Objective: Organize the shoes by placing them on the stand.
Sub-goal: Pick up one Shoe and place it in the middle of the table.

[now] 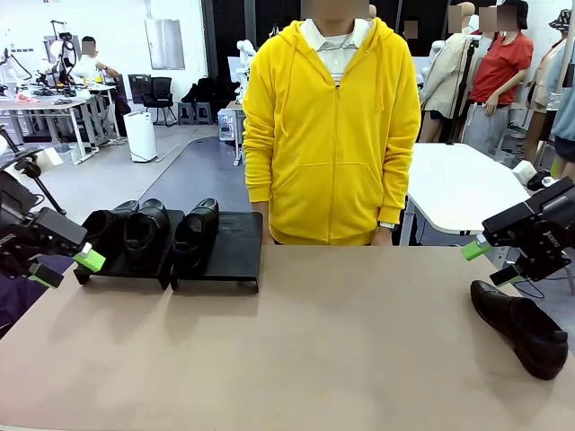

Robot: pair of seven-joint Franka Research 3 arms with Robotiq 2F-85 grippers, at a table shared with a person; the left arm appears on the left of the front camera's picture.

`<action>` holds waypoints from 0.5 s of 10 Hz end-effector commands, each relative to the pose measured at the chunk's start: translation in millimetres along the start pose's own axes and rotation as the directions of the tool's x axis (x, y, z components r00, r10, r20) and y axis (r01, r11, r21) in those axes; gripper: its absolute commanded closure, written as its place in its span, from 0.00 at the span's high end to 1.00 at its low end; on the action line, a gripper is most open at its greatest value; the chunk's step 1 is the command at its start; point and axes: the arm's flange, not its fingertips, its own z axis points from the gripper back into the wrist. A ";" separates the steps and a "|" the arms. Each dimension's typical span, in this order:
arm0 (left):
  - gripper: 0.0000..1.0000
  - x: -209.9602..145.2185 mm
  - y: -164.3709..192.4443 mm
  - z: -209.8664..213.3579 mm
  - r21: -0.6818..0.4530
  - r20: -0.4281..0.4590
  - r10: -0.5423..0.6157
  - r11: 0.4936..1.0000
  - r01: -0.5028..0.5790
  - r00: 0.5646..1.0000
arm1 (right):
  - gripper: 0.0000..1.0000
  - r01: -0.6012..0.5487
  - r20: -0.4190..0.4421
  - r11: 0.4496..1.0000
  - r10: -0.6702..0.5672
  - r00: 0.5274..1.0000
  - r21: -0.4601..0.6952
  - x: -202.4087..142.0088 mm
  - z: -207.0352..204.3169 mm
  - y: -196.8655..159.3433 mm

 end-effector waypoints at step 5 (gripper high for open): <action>1.00 -2.4 -0.2 -0.2 -0.019 0.001 0.017 1.000 -0.017 1.000 | 1.00 -0.201 -0.093 0.808 0.180 0.979 -0.553 27.5 -52.8 -28.6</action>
